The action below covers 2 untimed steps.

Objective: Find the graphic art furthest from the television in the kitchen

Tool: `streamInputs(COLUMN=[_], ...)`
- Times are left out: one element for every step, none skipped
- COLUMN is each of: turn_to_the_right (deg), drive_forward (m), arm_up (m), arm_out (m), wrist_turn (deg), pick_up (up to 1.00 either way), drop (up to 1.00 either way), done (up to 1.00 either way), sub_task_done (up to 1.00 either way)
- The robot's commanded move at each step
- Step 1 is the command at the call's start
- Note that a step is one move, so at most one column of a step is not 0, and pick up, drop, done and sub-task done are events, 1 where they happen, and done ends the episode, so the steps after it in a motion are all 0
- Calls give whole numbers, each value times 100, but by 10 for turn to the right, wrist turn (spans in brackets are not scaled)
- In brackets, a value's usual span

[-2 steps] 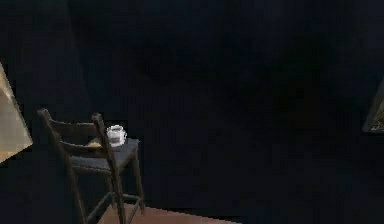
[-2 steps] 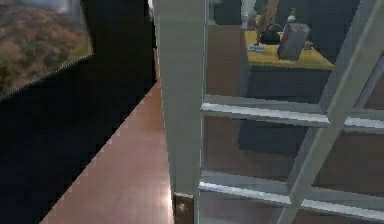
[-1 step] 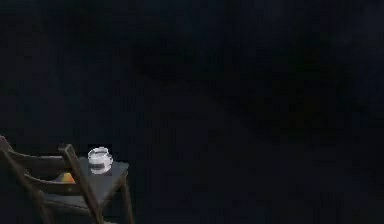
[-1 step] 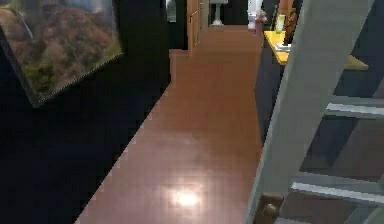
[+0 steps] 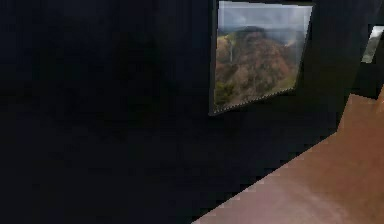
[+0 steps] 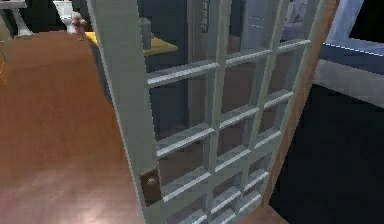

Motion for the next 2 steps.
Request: streamInputs(turn_to_the_right=[90,0], drive_forward=[0,25], arm_up=[0,0], arm_out=[0,0], wrist_turn=[0,0], pick_up=[0,0], drop=[0,0], done=[0,0], sub_task_done=[0,0])
